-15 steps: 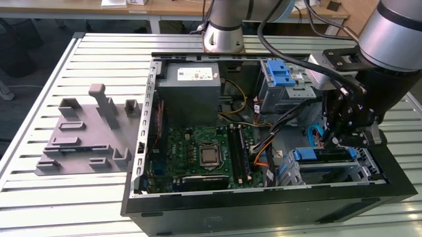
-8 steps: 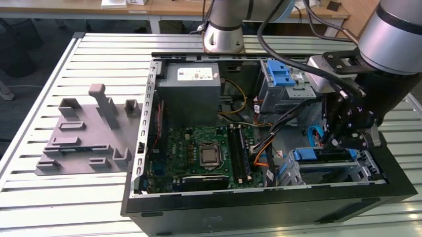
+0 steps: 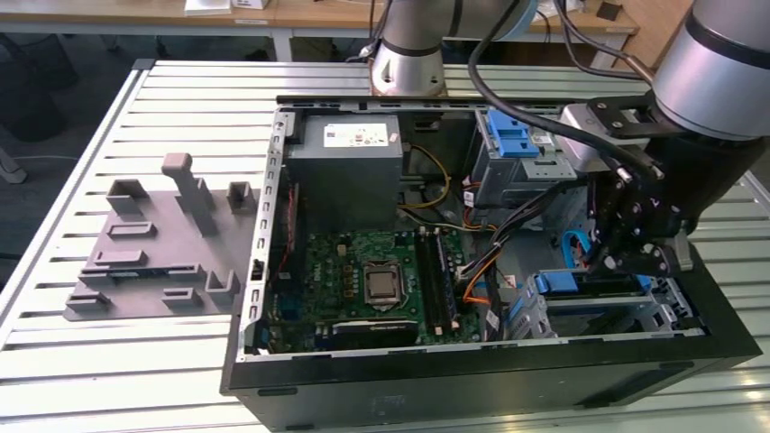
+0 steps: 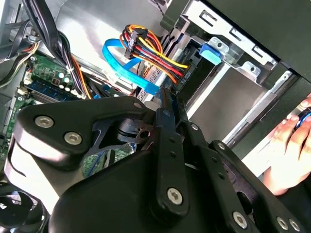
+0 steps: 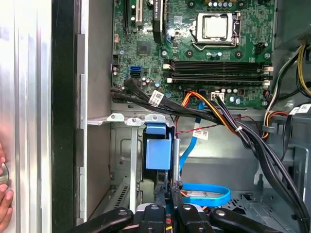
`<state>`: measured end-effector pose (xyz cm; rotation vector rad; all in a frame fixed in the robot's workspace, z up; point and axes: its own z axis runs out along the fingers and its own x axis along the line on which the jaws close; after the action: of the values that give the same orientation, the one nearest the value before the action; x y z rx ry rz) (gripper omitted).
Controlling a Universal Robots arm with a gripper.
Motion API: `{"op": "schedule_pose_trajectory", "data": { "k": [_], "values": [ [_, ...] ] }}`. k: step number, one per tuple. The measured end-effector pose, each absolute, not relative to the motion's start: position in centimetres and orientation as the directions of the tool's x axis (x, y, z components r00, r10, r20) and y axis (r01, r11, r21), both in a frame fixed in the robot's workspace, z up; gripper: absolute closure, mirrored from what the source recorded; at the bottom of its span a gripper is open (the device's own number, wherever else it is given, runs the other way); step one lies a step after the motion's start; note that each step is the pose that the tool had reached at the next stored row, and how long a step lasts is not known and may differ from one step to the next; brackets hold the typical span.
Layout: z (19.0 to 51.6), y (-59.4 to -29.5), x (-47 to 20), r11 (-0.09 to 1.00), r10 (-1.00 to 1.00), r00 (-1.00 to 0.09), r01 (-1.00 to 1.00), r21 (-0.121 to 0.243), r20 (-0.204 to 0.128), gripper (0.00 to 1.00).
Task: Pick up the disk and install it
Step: 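Insert the second disk wire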
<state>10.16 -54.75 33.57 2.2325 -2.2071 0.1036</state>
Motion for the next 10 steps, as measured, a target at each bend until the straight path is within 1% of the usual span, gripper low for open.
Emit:
{"op": "schedule_pose_trajectory", "data": {
  "k": [10],
  "values": [
    [33.36, -54.84, 10.17, -0.013, -0.999, 0.011, -0.999, -0.046, 0.047, 0.84]
  ]
}}
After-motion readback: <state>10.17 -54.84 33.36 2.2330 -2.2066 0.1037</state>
